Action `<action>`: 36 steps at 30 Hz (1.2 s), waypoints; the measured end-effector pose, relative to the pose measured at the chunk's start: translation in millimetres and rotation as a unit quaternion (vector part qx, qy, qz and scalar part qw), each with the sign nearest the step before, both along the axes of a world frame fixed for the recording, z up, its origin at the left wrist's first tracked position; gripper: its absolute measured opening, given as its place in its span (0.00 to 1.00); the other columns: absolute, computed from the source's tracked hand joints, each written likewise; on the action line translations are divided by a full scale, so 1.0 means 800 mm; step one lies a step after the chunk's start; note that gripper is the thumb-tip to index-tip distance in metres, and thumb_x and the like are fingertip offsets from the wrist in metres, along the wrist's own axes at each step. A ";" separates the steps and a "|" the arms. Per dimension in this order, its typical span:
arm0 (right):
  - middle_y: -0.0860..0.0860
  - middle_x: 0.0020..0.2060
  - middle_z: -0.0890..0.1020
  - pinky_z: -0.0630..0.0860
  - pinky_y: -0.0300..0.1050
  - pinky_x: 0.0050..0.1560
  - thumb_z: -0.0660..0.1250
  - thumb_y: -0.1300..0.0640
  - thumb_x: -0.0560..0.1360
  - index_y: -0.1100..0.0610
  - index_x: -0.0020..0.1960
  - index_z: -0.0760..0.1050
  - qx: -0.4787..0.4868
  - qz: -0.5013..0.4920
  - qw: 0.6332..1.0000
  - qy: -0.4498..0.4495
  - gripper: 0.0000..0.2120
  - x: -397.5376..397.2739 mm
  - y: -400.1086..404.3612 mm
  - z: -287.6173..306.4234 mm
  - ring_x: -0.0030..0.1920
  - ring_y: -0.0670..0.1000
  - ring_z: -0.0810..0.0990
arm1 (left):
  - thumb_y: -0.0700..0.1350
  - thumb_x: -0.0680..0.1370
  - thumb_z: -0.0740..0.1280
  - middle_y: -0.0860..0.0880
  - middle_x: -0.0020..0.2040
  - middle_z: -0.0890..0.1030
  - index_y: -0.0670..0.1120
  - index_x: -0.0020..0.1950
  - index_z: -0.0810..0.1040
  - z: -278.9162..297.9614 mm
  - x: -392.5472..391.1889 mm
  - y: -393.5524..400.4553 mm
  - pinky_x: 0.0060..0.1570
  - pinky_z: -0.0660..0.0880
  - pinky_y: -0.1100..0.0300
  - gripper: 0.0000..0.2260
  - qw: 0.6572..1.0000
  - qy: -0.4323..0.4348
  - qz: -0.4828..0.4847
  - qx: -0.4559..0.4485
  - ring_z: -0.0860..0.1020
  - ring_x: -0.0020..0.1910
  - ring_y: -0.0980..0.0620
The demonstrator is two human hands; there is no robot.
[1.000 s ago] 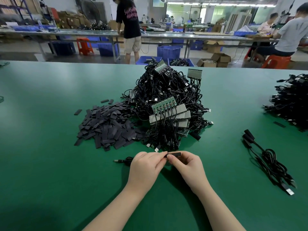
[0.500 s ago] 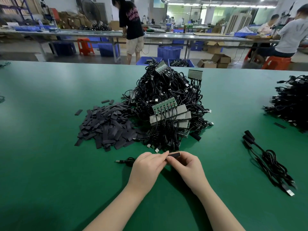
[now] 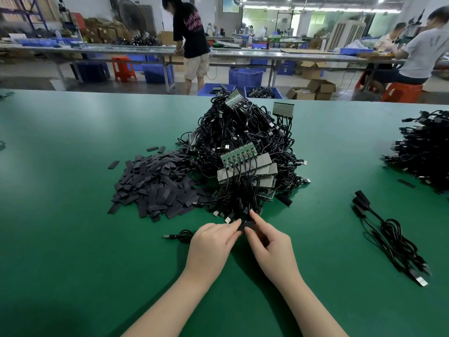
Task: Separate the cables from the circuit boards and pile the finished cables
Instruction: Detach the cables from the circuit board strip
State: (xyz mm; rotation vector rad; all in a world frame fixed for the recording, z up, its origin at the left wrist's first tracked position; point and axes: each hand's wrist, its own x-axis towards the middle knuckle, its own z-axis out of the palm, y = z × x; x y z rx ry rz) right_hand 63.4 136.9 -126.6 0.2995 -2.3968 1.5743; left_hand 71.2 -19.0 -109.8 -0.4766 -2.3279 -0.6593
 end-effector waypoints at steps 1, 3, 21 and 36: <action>0.32 0.35 0.81 0.69 0.26 0.36 0.70 0.60 0.78 0.49 0.70 0.74 0.007 0.001 1.000 -0.001 0.22 -0.001 0.001 -0.001 0.30 0.39 0.72 | 0.38 0.67 0.80 0.51 0.41 0.86 0.41 0.51 0.85 0.000 0.000 0.000 0.38 0.79 0.61 0.14 1.000 0.002 -0.004 -0.005 0.81 0.34 0.53; 0.34 0.33 0.80 0.68 0.27 0.35 0.69 0.60 0.78 0.51 0.71 0.74 0.021 0.007 1.000 -0.004 0.21 0.000 0.003 -0.001 0.29 0.40 0.71 | 0.38 0.66 0.80 0.51 0.41 0.86 0.41 0.51 0.86 0.001 0.000 -0.001 0.38 0.79 0.60 0.14 1.000 0.003 -0.007 -0.008 0.82 0.34 0.52; 0.38 0.39 0.84 0.71 0.27 0.38 0.71 0.54 0.77 0.38 0.64 0.74 -0.064 -0.004 0.996 -0.061 0.19 0.003 0.000 0.011 0.34 0.38 0.78 | 0.38 0.67 0.79 0.52 0.41 0.86 0.43 0.50 0.86 -0.002 0.001 0.001 0.38 0.77 0.61 0.12 1.000 0.008 0.009 0.019 0.81 0.34 0.53; 0.50 0.33 0.84 0.74 0.32 0.37 0.69 0.58 0.79 0.54 0.38 0.81 -0.244 -0.056 0.963 -0.103 0.11 -0.001 0.011 0.019 0.34 0.42 0.80 | 0.50 0.72 0.73 0.56 0.53 0.84 0.48 0.60 0.82 -0.004 -0.001 0.001 0.54 0.72 0.63 0.17 0.999 -0.022 -0.011 0.042 0.79 0.50 0.61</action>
